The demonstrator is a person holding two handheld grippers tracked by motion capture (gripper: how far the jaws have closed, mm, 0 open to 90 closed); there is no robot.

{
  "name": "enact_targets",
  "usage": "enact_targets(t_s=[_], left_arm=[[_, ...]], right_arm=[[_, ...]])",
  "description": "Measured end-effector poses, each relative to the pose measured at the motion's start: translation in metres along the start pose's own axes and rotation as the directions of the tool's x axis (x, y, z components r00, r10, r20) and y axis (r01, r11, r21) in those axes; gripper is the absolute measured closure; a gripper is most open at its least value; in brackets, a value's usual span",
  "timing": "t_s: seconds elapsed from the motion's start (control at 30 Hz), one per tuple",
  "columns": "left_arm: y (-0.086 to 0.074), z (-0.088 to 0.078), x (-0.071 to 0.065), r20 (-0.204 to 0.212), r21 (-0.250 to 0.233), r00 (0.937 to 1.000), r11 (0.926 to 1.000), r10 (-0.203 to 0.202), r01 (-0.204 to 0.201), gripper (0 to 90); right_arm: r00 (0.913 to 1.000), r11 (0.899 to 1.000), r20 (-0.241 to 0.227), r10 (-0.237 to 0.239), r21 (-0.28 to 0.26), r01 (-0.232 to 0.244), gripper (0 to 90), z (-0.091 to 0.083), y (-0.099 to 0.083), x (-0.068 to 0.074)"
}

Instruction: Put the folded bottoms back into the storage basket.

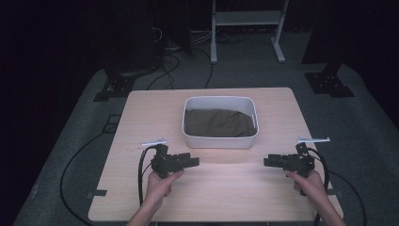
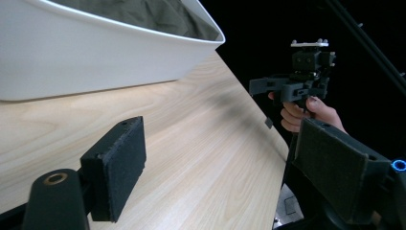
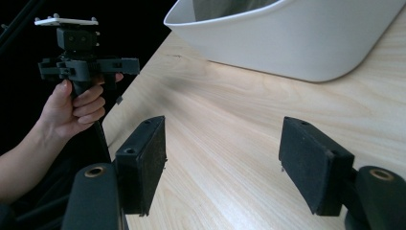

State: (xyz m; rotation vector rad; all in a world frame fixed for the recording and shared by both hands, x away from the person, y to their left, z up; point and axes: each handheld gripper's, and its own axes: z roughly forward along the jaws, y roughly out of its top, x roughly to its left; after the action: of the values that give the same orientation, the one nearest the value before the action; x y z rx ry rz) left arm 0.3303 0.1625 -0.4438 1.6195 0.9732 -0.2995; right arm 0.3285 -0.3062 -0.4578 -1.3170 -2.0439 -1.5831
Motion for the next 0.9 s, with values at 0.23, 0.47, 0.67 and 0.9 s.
enact_targets(t_s=[0.23,0.47,0.67,0.9], left_arm=[[-0.006,-0.006,0.002,-0.004,-0.003,0.9999,0.9999,-0.014,0.014,15.9],[-0.012,-0.010,0.003,-0.004,-0.003,0.9997,0.9997,-0.024,0.024,13.2],[-0.016,-0.015,0.006,-0.007,-0.014,0.9993,0.9993,-0.036,0.035,12.0],[-0.019,-0.023,0.007,-0.013,-0.016,0.9993,0.9993,-0.034,0.034,11.4]], right_arm=[[1.0000,1.000,0.004,0.004,-0.007,-0.004,32.2,-0.006,-0.008,-0.002],[0.9998,1.000,-0.002,0.018,-0.013,-0.018,31.6,-0.010,-0.015,-0.004],[0.9998,1.000,0.001,0.022,-0.012,-0.022,31.3,-0.014,-0.019,-0.004],[0.9995,0.999,0.003,0.030,-0.013,-0.030,31.2,-0.019,-0.025,-0.006]])
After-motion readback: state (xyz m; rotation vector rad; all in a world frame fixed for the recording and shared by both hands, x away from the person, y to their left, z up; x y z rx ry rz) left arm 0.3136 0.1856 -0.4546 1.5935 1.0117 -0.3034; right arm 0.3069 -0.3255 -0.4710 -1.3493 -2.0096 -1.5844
